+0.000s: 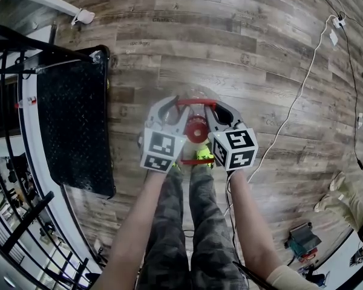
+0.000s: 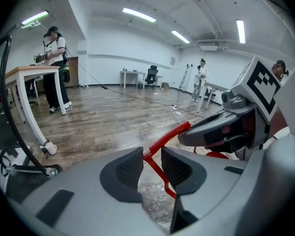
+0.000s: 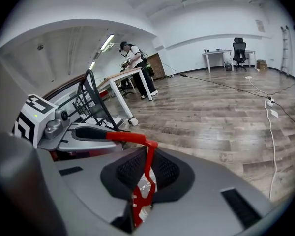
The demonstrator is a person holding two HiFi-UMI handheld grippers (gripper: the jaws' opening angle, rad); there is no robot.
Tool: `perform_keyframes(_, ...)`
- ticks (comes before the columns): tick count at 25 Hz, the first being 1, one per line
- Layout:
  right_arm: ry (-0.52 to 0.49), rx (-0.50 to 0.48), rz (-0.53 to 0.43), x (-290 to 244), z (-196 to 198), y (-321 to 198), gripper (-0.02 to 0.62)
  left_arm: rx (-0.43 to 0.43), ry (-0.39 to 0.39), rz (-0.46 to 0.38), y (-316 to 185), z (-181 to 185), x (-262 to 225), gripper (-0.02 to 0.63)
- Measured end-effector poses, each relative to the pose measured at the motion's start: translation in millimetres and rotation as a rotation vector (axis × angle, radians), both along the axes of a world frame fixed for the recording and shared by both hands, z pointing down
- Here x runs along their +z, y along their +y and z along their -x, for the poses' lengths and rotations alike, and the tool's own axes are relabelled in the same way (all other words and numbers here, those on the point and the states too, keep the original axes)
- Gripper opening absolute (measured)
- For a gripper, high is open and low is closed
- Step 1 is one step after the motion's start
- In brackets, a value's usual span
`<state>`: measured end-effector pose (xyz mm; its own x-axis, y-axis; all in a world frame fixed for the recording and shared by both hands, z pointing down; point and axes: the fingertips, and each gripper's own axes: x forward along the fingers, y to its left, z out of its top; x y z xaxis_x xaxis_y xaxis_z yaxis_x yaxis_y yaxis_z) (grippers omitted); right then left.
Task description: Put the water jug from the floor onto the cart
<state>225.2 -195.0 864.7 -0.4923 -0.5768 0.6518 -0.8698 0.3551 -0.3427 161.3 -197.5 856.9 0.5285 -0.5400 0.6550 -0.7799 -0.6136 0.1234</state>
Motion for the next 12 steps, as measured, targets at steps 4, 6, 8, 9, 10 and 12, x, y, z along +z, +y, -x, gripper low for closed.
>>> perform_keyframes(4,-0.029,0.026,-0.008,-3,0,3,0.032,0.011,-0.018,-0.013,4,2,-3,0.114)
perform_keyframes(6,-0.041,0.038,-0.006,-5,0,5,0.029,0.018,-0.033,-0.029,5,2,-5,0.110)
perform_keyframes(8,-0.050,0.046,-0.003,-7,0,8,0.026,0.016,-0.042,-0.042,8,3,-8,0.109)
perform_keyframes(9,-0.055,0.048,-0.004,-9,1,9,0.025,0.013,-0.042,-0.046,10,3,-10,0.107)
perform_keyframes(10,-0.059,0.046,-0.006,-11,1,11,0.025,0.010,-0.041,-0.050,13,4,-12,0.107)
perform_keyframes(12,-0.064,0.038,-0.014,-17,3,14,0.025,0.002,-0.036,-0.058,16,6,-16,0.107)
